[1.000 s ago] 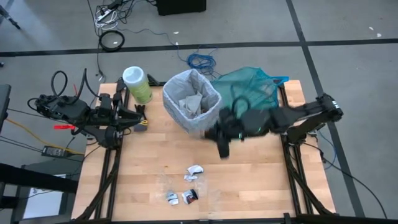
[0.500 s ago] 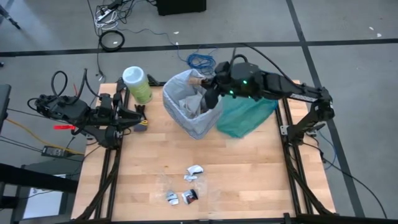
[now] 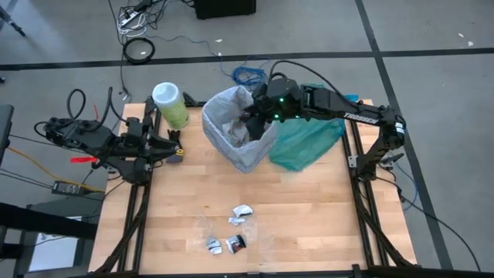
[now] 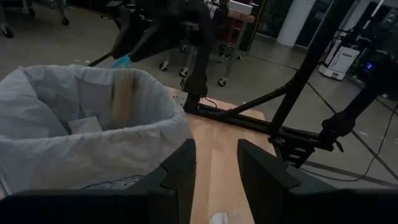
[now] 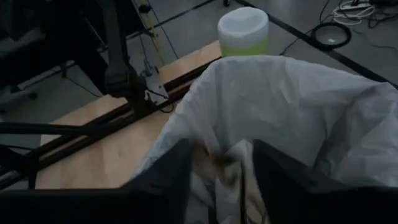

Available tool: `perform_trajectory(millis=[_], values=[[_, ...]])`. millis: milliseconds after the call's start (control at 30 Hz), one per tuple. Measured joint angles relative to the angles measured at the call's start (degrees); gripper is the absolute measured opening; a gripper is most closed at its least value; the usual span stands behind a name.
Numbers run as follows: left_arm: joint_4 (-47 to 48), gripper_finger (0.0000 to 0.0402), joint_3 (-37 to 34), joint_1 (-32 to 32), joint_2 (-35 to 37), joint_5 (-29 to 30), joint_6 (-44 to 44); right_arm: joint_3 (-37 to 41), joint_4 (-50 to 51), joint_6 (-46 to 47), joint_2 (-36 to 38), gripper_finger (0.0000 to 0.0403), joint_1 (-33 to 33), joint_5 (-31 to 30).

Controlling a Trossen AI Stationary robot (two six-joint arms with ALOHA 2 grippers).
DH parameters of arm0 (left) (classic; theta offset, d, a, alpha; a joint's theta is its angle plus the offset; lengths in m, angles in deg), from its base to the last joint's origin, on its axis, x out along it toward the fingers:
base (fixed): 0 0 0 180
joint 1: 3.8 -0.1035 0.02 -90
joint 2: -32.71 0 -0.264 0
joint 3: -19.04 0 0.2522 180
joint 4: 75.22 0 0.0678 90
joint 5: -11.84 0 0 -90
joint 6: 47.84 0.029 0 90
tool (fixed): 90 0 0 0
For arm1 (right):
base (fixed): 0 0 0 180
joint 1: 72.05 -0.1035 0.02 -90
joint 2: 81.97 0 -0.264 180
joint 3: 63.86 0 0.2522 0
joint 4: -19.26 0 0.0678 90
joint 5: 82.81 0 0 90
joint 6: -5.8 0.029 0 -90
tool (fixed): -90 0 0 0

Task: Place trash/remove bag and relplace
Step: Put the brown cardboard piece into the trash bin, then put the dark blue paper into the trash bin

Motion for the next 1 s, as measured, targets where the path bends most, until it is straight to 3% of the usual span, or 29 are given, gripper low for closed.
perform_trajectory(millis=[133,200,367,467,567,800,900,1000], values=[[0.1,0.0126,0.0,-0.01,0.0,0.0,0.02,-0.02,-0.11,0.59,0.22,0.0249,0.0,-0.05],[0.1,0.0126,0.0,-0.01,0.0,0.0,0.02,-0.02,-0.6,3.18,0.54,0.027,-0.05,4.13],[0.12,0.0126,0.0,-0.01,0.0,0.0,-0.23,-0.09,0.17,12.71,-0.27,0.027,-6.23,23.11],[0.49,0.0126,0.0,-0.01,0.0,0.0,-0.04,0.02,1.63,13.76,-2.2,0.0254,-14.06,24.85],[1.59,0.0126,0.01,-0.01,0.0,0.0,-0.03,0.0,1.46,13.75,-3.81,0.0238,-21.56,20.69],[2.11,0.0126,0.01,-0.01,0.0,0.06,0.02,-0.04,9.98,8.23,-12.54,0.0214,-33.4,-2.24],[2.14,0.0126,0.0,-0.01,0.0,0.09,0.02,-0.04,12.27,7.67,-17.25,0.0209,-33.89,-5.78],[2.15,0.0126,0.0,-0.01,0.0,0.09,0.02,-0.02,11.76,6.49,-21.46,0.0208,-32.63,-4.1]])
